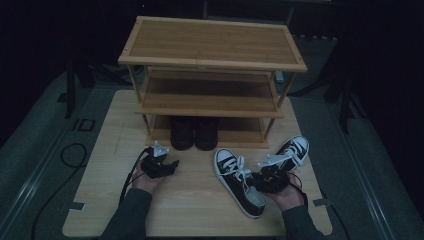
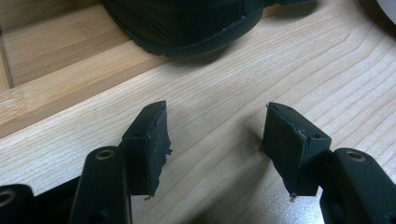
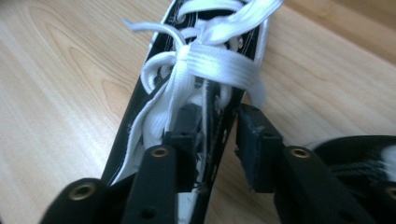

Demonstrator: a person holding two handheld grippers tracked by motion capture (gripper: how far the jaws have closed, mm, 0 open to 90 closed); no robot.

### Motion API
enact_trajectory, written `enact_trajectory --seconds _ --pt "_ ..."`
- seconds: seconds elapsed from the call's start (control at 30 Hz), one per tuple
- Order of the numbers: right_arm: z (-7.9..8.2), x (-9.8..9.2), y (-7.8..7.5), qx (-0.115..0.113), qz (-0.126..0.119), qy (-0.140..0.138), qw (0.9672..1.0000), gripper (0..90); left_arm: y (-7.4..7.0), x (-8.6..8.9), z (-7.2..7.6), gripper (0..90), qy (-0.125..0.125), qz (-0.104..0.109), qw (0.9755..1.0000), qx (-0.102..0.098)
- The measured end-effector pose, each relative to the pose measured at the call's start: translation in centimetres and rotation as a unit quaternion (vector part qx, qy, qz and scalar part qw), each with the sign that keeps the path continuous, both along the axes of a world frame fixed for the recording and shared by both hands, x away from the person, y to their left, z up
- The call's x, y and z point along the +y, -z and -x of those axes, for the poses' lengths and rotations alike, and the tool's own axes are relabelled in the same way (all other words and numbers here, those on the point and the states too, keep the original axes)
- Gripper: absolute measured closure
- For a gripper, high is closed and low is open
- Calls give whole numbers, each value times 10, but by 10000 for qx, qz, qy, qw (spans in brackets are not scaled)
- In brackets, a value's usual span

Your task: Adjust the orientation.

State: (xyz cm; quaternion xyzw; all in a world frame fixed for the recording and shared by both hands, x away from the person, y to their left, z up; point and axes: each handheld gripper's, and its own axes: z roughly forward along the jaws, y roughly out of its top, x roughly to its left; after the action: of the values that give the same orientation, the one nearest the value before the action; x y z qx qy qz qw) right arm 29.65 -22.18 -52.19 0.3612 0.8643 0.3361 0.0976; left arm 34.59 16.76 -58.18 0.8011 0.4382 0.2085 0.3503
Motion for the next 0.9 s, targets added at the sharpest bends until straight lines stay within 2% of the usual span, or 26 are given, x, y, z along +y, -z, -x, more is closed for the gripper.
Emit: enact_trajectory --seconds 0.2,0.43,0.57,0.7,0.8,0.9 --pt "7 -9 -17 -207 -23 -45 9998 666 0 0 0 410 -2 1 10000 1" --pt "4 -17 -28 -337 -50 52 9994 685 0 0 0 410 -2 2 10000 1" --pt "-5 -21 -29 -339 -55 170 9993 750 0 0 0 410 -3 2 10000 1" --pt "-18 -23 -27 -366 109 454 9982 876 0 0 0 410 -2 2 10000 0" --pt "-28 -25 -25 -384 211 652 9969 898 0 0 0 410 -2 2 10000 2" --pt "-38 -24 -23 -380 356 729 9960 900 0 0 0 410 -3 3 10000 3"
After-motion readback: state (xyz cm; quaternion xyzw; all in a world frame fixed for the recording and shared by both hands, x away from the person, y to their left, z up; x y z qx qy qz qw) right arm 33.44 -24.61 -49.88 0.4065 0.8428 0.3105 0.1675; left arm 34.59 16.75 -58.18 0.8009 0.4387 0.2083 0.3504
